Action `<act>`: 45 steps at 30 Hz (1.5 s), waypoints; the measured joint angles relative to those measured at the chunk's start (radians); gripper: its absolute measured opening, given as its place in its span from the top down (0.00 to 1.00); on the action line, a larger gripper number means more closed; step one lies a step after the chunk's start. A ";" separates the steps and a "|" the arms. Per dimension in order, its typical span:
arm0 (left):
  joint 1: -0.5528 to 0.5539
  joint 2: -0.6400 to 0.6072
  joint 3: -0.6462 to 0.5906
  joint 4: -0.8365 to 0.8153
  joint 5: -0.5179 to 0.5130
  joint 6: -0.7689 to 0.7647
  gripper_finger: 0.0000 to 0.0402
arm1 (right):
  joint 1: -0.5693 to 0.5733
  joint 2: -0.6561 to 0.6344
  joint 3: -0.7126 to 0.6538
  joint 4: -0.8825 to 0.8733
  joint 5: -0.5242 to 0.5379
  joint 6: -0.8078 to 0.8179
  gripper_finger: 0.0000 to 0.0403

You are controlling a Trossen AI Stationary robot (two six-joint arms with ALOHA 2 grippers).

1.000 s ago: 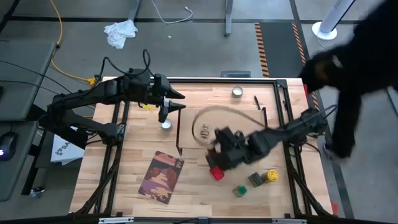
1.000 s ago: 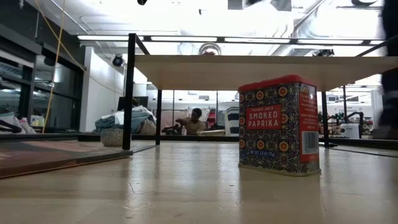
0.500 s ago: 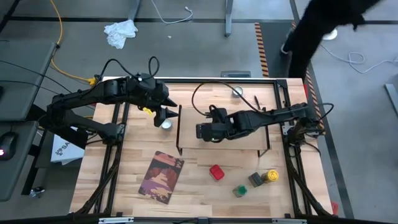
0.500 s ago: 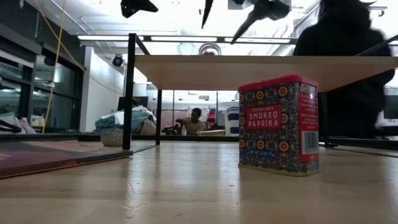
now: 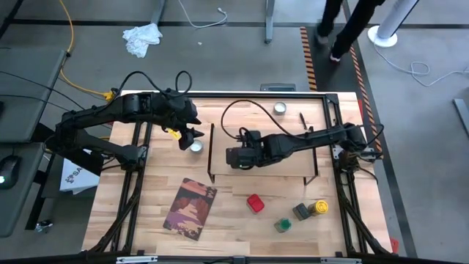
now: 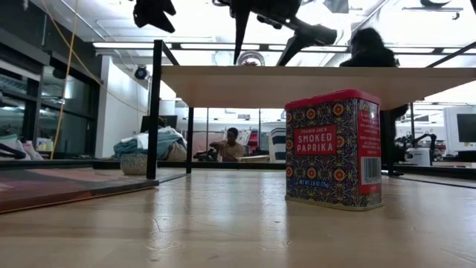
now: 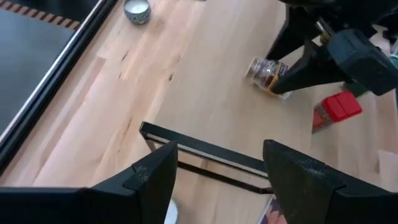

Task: Shelf spices
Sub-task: Remove the brown seasoning bottle from the shelf

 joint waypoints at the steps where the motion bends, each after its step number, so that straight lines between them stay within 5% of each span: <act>1: 0.000 0.000 0.000 -0.001 -0.003 0.000 0.42 | -0.007 0.000 0.000 0.000 -0.002 -0.001 0.29; 9: 0.000 -0.001 -0.007 -0.030 -0.005 -0.003 0.42 | -0.017 0.008 0.000 0.001 -0.033 -0.029 0.30; 16: 0.000 -0.012 -0.116 -0.024 -0.002 -0.049 0.42 | -0.017 0.007 0.000 -0.018 0.004 -0.040 0.60; 23: 0.000 -0.011 -0.196 0.079 0.069 -0.099 0.42 | -0.018 0.003 0.000 -0.022 0.025 -0.145 0.60; 33: 0.028 -0.115 -0.194 0.489 0.110 -0.100 0.42 | 0.061 -0.133 0.000 0.031 0.108 -0.513 0.60; 38: 0.059 -0.119 -0.187 0.662 0.256 -0.180 0.42 | 0.107 -0.195 0.000 0.191 0.106 -0.743 0.60; 42: -0.016 -0.090 -0.110 0.611 0.326 0.110 0.42 | 0.120 -0.206 0.000 0.262 0.030 -0.838 0.60; 45: -0.110 -0.071 -0.051 0.499 0.199 0.465 0.42 | 0.114 -0.206 0.000 0.306 -0.046 -0.879 0.60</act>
